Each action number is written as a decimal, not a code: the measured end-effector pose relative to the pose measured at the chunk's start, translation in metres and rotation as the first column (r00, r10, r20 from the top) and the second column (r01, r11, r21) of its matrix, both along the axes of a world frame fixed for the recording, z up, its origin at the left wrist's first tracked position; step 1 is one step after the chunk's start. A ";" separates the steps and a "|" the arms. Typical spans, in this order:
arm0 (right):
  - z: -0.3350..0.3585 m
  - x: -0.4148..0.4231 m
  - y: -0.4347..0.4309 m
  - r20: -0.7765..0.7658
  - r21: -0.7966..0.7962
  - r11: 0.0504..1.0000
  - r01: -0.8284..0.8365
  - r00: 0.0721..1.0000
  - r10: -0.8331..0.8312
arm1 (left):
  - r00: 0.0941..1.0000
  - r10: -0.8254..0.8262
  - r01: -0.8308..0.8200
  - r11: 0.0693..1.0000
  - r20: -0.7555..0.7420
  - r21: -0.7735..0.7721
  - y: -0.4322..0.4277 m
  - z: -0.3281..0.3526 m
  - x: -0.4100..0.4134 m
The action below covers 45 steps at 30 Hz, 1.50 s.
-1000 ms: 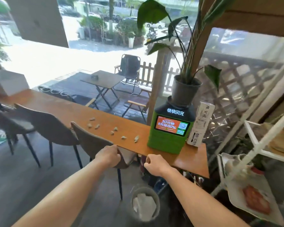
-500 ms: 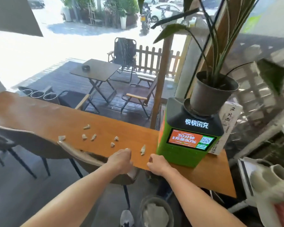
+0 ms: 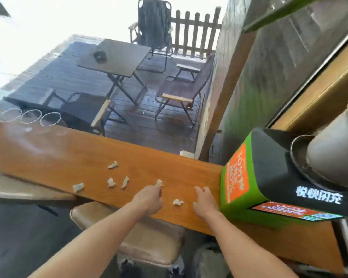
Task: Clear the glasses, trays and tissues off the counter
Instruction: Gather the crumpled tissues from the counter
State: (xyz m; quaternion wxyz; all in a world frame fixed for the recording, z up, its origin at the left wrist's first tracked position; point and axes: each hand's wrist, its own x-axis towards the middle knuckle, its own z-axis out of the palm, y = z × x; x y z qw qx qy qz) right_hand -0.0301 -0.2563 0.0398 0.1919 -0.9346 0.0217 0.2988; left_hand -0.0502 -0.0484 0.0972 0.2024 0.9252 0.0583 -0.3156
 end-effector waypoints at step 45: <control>-0.002 0.003 0.227 -0.051 0.396 0.770 0.501 0.849 -0.526 | 0.918 -0.027 -0.183 0.856 -0.395 -0.483 0.154 -0.085 0.062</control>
